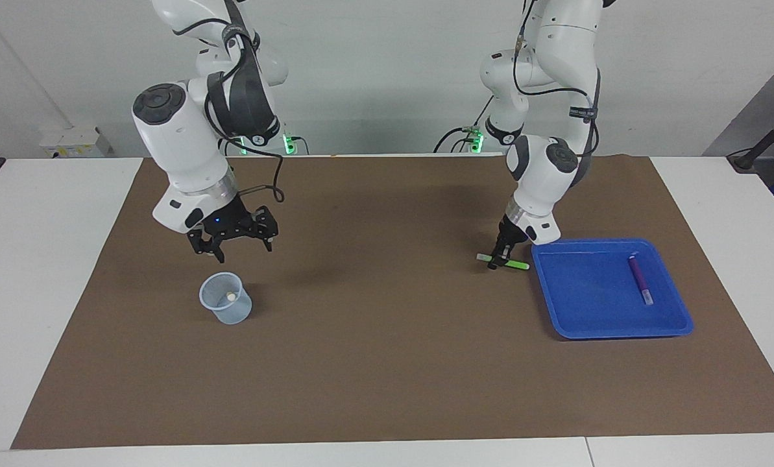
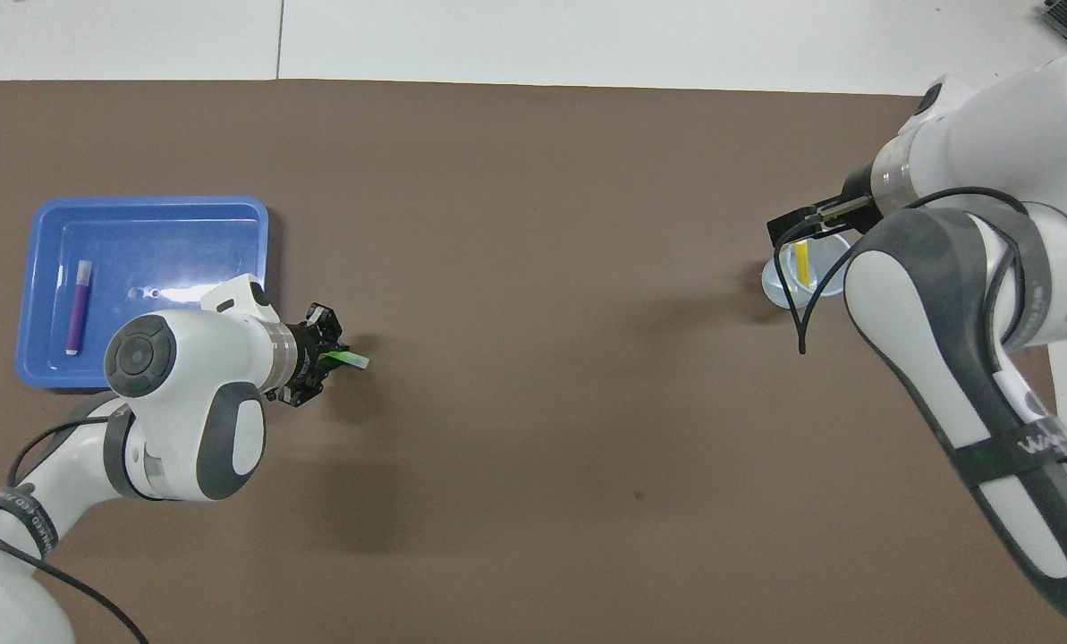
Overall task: Right arm passes pens to left for tray arrangement
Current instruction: 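Carry the green pen into the blue tray with the left gripper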
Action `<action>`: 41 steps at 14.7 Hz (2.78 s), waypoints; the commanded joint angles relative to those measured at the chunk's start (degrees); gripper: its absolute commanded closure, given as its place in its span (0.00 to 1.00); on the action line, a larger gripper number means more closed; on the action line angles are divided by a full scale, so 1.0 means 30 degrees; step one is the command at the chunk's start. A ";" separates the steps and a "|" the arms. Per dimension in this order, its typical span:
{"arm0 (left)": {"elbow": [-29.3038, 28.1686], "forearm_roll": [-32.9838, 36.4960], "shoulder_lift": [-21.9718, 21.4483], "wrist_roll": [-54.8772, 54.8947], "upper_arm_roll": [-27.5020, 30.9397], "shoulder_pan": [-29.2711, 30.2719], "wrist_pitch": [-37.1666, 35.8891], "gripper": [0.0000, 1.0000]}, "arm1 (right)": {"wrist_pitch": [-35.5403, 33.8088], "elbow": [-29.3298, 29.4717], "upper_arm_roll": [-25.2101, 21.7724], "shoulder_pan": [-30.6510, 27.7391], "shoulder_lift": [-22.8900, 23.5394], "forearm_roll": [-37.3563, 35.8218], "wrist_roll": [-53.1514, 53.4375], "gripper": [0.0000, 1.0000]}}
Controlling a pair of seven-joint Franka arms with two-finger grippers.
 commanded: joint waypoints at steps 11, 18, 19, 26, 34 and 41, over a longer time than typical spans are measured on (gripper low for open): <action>0.3849 0.0368 -0.0550 -0.3751 0.0274 0.1899 -0.3224 1.00 | -0.4697 0.6454 0.0297 -0.0481 0.4522 -0.2350 -0.1027 0.00; 0.3970 0.0105 -0.0197 -0.3721 0.0245 0.5242 -0.0764 1.00 | -0.5252 0.6219 0.0239 -0.1185 0.4493 -0.2937 -0.1028 0.00; 0.3766 0.0105 -0.0197 -0.3664 0.0245 0.5534 -0.0356 1.00 | -0.5459 0.6248 0.0268 -0.1156 0.4464 -0.3199 -0.1027 0.00; 0.3354 -0.5315 0.1530 -0.3634 0.0157 0.7383 0.2957 1.00 | -0.5519 0.5985 0.0385 -0.0863 0.4435 -0.3377 -0.1086 0.06; 0.2947 -0.6835 0.2059 -0.3663 0.0216 0.7558 0.3339 1.00 | -0.5110 0.5692 0.0385 -0.0600 0.4493 -0.3085 -0.0999 0.09; 0.2681 -0.6985 0.2118 -0.3605 0.0245 0.7646 0.3573 1.00 | -0.3646 0.4286 0.0385 -0.0248 0.4493 -0.2645 -0.0881 0.31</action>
